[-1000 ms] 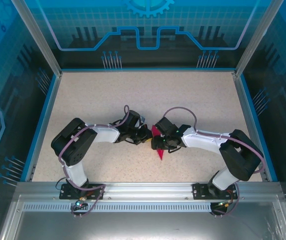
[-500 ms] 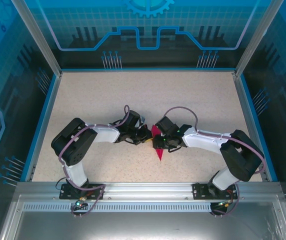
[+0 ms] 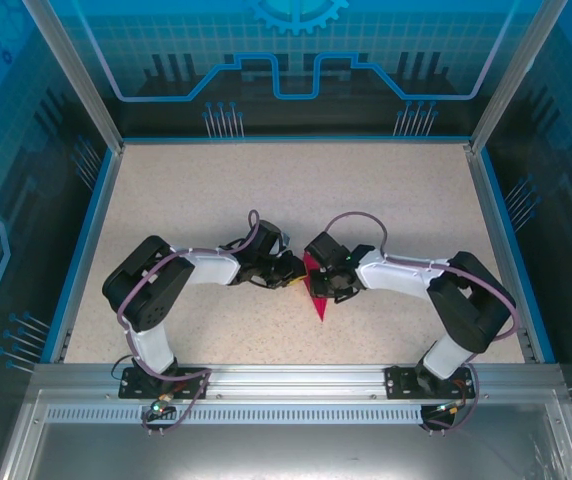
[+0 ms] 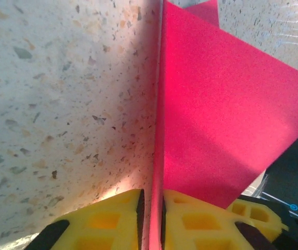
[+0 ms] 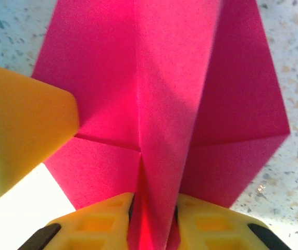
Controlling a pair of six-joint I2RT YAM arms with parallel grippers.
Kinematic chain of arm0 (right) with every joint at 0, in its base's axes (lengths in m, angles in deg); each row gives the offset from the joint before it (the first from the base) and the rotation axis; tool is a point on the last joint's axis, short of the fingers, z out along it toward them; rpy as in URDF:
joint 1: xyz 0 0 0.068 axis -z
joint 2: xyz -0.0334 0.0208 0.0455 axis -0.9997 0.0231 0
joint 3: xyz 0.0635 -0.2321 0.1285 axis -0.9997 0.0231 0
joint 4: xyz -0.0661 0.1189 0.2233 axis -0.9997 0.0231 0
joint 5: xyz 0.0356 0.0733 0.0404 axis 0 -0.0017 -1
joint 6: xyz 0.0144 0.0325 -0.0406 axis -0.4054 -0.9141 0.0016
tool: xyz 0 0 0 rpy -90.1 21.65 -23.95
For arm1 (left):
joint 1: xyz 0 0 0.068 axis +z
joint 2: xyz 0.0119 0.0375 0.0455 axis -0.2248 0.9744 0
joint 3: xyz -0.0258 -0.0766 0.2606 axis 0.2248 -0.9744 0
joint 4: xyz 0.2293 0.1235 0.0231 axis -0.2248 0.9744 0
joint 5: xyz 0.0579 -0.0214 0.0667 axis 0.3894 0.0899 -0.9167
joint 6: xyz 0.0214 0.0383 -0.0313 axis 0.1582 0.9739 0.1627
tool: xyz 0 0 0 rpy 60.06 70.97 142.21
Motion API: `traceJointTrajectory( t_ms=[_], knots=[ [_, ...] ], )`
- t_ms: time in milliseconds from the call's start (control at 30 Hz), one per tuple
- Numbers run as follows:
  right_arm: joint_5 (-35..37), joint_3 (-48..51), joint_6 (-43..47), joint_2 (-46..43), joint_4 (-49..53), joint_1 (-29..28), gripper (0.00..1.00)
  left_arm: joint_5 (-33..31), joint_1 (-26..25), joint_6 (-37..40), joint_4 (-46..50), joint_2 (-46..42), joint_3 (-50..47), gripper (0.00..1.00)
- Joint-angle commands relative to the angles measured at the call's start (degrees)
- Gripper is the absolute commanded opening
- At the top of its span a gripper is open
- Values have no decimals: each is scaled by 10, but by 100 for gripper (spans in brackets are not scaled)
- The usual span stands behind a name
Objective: Fold a paper plane with a square sheet of paper (pick it up from the middle)
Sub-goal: Move the paper plane to the center of the table.
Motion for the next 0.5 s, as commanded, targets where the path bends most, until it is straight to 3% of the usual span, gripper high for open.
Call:
traceJointTrajectory(
  t_ms=[0, 100, 233, 467],
  knots=[
    [18, -22, 0, 10, 23, -6, 17, -19, 7, 25, 51, -34, 27, 28],
    [38, -31, 1, 4, 42, -6, 10, -40, 20, 37, 97, -64, 37, 48],
    [78, -51, 12, -7, 88, -7, 10, -103, 41, 65, 197, -110, 56, 70],
    [90, -81, 20, 42, 111, -6, 13, -275, 50, 109, 352, -170, 91, 95]
  ],
)
